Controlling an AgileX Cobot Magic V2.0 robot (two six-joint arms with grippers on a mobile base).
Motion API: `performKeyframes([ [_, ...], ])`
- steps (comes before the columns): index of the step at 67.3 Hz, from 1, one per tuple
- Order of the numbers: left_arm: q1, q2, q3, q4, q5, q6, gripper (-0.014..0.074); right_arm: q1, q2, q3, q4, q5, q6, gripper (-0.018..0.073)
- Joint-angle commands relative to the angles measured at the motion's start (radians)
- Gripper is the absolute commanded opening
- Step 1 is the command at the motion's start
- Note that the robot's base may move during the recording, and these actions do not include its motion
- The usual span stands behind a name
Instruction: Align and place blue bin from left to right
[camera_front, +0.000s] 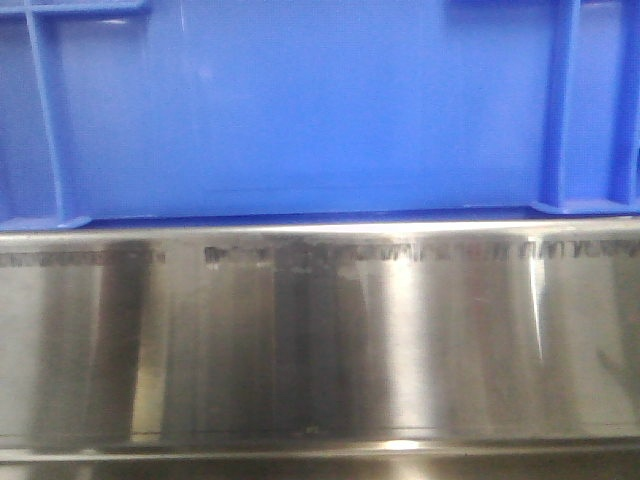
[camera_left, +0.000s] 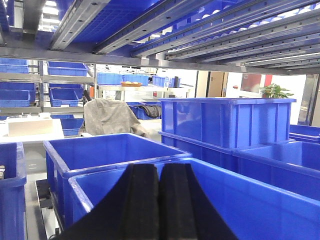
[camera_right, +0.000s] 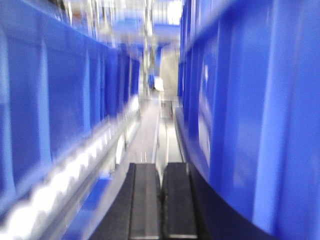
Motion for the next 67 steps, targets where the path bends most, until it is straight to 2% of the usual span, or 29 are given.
performKeyframes([
  [1, -0.005, -0.009, -0.001, 0.004, -0.016, 0.003, -0.0111, -0.005, -0.003, 0.002, 0.002, -0.035, -0.009, -0.008],
  [15, -0.005, -0.009, -0.001, 0.004, -0.016, 0.003, -0.0111, -0.066, -0.003, 0.002, 0.002, -0.031, -0.009, -0.008],
  [67, -0.005, -0.009, -0.001, 0.004, -0.016, 0.003, -0.0111, -0.061, -0.003, 0.002, 0.002, 0.009, -0.009, -0.008],
])
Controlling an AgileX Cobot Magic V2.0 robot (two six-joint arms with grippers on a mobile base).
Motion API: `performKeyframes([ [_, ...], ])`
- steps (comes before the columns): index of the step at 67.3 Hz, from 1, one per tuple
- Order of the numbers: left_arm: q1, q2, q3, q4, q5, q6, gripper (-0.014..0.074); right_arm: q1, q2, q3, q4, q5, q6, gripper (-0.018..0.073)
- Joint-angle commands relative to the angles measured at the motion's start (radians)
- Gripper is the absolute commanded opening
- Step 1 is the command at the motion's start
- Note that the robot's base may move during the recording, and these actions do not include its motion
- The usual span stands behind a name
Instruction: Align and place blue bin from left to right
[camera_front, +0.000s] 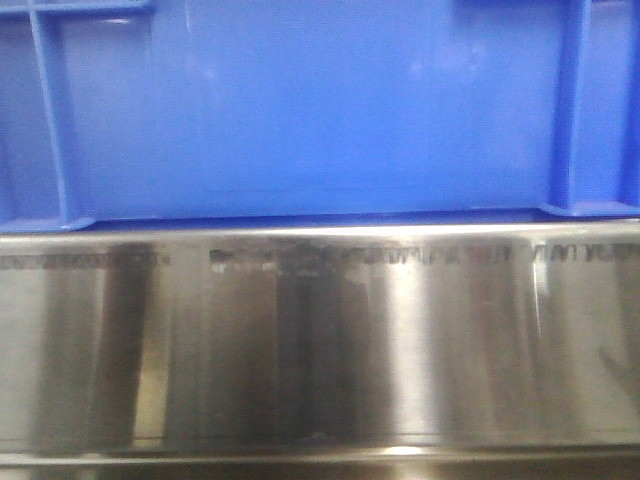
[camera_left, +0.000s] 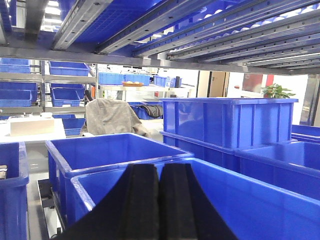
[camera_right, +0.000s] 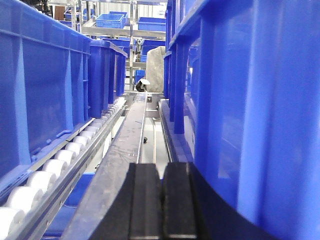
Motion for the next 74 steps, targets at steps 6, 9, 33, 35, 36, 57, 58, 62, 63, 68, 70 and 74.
performKeyframes([
  [6, -0.005, -0.009, -0.001, 0.003, -0.016, 0.003, -0.0111, 0.0, -0.003, 0.002, 0.002, -0.013, -0.009, -0.008],
  [9, -0.005, -0.009, -0.001, 0.003, -0.016, 0.003, -0.0111, 0.0, -0.003, 0.002, 0.002, -0.013, -0.009, -0.008],
  [33, -0.005, -0.009, -0.001, 0.003, -0.016, 0.003, -0.0111, 0.0, -0.003, 0.002, 0.002, -0.013, -0.009, -0.008],
  [35, -0.005, -0.009, -0.001, 0.003, -0.016, 0.003, -0.0111, 0.0, -0.003, 0.002, 0.002, -0.013, -0.009, -0.008],
  [36, -0.005, -0.009, -0.001, 0.003, -0.016, 0.003, -0.0111, 0.0, -0.003, 0.002, 0.002, -0.013, -0.009, -0.008],
  [57, -0.005, -0.009, -0.001, 0.003, -0.016, 0.003, -0.0111, 0.0, -0.003, 0.002, 0.002, -0.013, -0.009, -0.008],
  [58, -0.005, -0.009, -0.001, 0.003, -0.016, 0.003, -0.0111, 0.0, -0.003, 0.002, 0.002, -0.013, -0.009, -0.008],
  [62, -0.005, -0.009, -0.001, 0.003, -0.016, 0.003, -0.0111, 0.0, -0.003, 0.002, 0.002, -0.013, -0.009, -0.008],
  [63, -0.005, -0.009, -0.001, 0.003, -0.016, 0.003, -0.0111, 0.0, -0.003, 0.002, 0.002, -0.013, -0.009, -0.008],
  [68, -0.005, -0.009, -0.001, 0.003, -0.016, 0.003, -0.0111, 0.0, -0.003, 0.002, 0.002, -0.013, -0.009, -0.008],
  [70, -0.005, -0.009, -0.001, 0.003, -0.016, 0.003, -0.0111, 0.0, -0.003, 0.002, 0.002, -0.013, -0.009, -0.008],
  [74, -0.005, -0.009, -0.001, 0.003, -0.016, 0.003, -0.0111, 0.0, -0.003, 0.002, 0.002, -0.013, -0.009, -0.008],
])
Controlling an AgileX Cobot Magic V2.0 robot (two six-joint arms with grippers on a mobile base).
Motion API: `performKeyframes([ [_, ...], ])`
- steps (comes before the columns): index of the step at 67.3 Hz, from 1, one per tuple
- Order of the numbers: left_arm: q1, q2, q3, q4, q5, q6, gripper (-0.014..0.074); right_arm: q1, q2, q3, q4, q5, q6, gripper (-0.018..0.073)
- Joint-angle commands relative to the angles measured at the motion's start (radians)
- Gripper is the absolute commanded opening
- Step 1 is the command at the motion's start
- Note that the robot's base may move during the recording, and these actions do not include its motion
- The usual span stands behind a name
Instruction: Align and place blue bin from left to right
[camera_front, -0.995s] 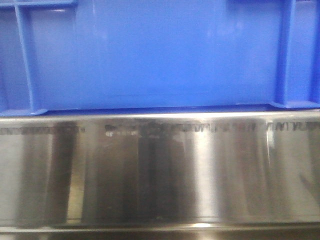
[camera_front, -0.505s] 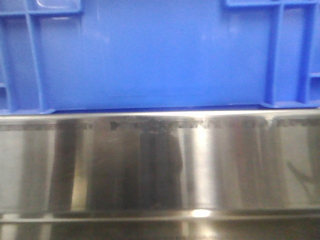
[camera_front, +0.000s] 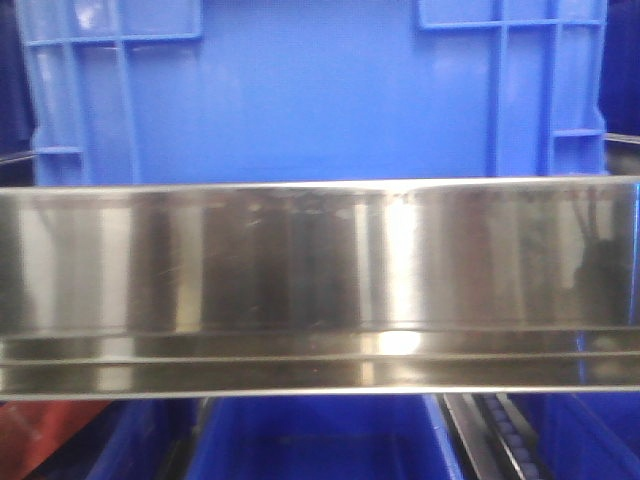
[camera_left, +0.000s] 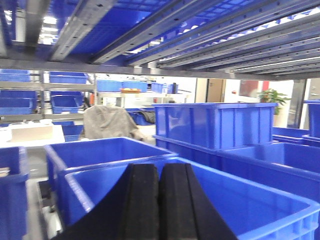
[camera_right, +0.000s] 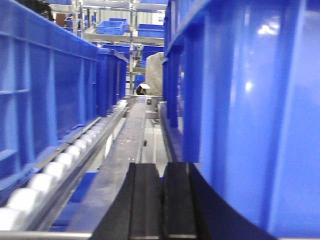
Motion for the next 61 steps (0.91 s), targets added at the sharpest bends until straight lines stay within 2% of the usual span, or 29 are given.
performKeyframes([
  [1, -0.005, -0.005, -0.001, 0.003, -0.013, 0.003, -0.0111, 0.0, -0.003, 0.0, 0.002, -0.013, -0.009, -0.008],
  [45, -0.005, -0.005, -0.001, 0.003, -0.013, 0.003, -0.0111, 0.0, -0.003, 0.0, 0.002, -0.013, -0.009, -0.008],
  [54, 0.018, -0.007, -0.001, 0.006, 0.049, 0.003, -0.0111, 0.0, -0.003, 0.0, 0.002, -0.013, -0.009, -0.008],
  [58, 0.051, -0.014, 0.001, -0.026, 0.103, 0.062, -0.0111, 0.0, -0.003, 0.0, 0.002, -0.013, -0.009, -0.008],
  [61, 0.087, -0.025, 0.013, -0.099, 0.136, 0.183, -0.0111, 0.0, -0.003, 0.0, 0.002, -0.013, -0.009, -0.008],
])
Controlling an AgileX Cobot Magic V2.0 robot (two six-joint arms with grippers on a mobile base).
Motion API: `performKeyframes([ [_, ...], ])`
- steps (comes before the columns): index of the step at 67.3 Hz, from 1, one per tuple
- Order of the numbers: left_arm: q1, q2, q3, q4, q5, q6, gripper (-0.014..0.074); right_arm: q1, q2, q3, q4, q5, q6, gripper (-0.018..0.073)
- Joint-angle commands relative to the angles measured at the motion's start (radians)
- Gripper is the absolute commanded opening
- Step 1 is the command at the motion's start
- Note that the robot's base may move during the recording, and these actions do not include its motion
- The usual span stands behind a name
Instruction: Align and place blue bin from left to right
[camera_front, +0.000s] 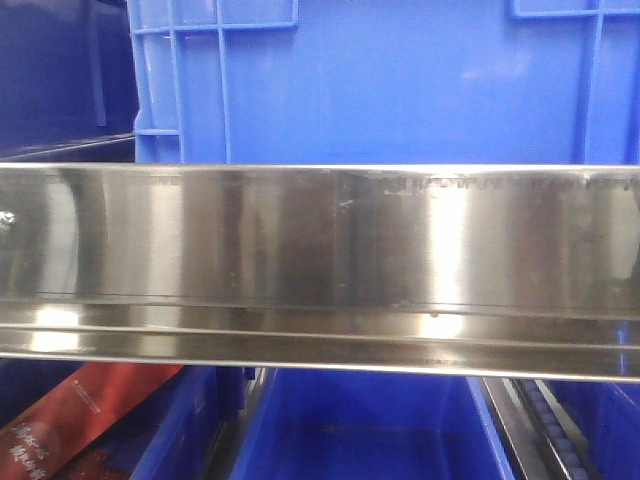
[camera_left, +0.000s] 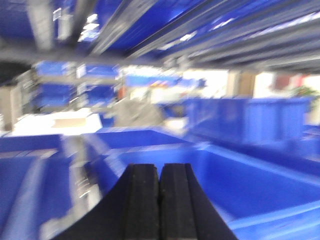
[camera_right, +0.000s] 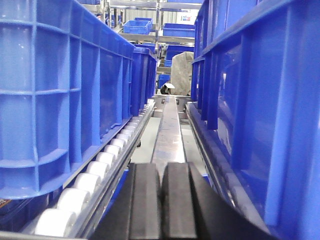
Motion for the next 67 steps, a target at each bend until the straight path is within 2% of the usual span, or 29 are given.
performKeyframes([
  [1, 0.054, -0.021, 0.019, -0.103, 0.06, 0.157, -0.0111, 0.0, -0.003, 0.0, 0.002, -0.013, -0.009, -0.008],
  [4, 0.094, -0.03, 0.036, -0.175, 0.062, 0.231, -0.0111, 0.0, -0.003, 0.0, 0.002, -0.013, -0.009, -0.008],
  [8, 0.149, -0.046, 0.081, -0.289, 0.035, 0.383, -0.0111, 0.0, -0.003, 0.0, 0.002, -0.013, -0.009, -0.008],
  [9, 0.17, -0.052, 0.1, -0.319, 0.018, 0.431, -0.0111, 0.0, -0.003, 0.0, 0.002, -0.013, -0.009, -0.008],
  [15, 0.253, -0.085, 0.199, -0.442, -0.088, 0.606, -0.0111, 0.0, -0.003, 0.0, 0.002, -0.013, -0.009, -0.008],
  [19, 0.301, -0.116, 0.263, -0.495, -0.148, 0.659, -0.0111, 0.0, -0.003, 0.0, 0.002, -0.013, -0.009, -0.008],
  [29, 0.414, -0.226, 0.481, -0.521, -0.25, 0.666, -0.0111, 0.0, -0.003, 0.0, 0.002, -0.013, -0.009, -0.008],
  [38, 0.459, -0.327, 0.644, -0.553, -0.281, 0.666, -0.0111, 0.0, -0.003, 0.0, 0.002, -0.013, -0.009, -0.008],
  [46, 0.462, -0.424, 0.763, -0.557, -0.292, 0.664, -0.0111, 0.0, -0.003, 0.0, 0.002, -0.013, -0.009, -0.008],
  [49, 0.462, -0.455, 0.796, -0.557, -0.289, 0.632, -0.0111, 0.0, -0.003, 0.0, 0.002, -0.013, -0.009, -0.008],
  [52, 0.462, -0.484, 0.796, -0.552, -0.289, 0.594, -0.0111, 0.0, -0.003, 0.0, 0.002, -0.013, -0.009, -0.008],
  [56, 0.462, -0.509, 0.796, -0.508, -0.211, 0.55, -0.0111, 0.0, -0.003, 0.0, 0.002, -0.013, -0.009, -0.008],
  [67, 0.462, -0.509, 0.796, -0.496, -0.204, 0.549, -0.0111, 0.0, -0.003, 0.0, 0.002, -0.013, -0.009, -0.008],
])
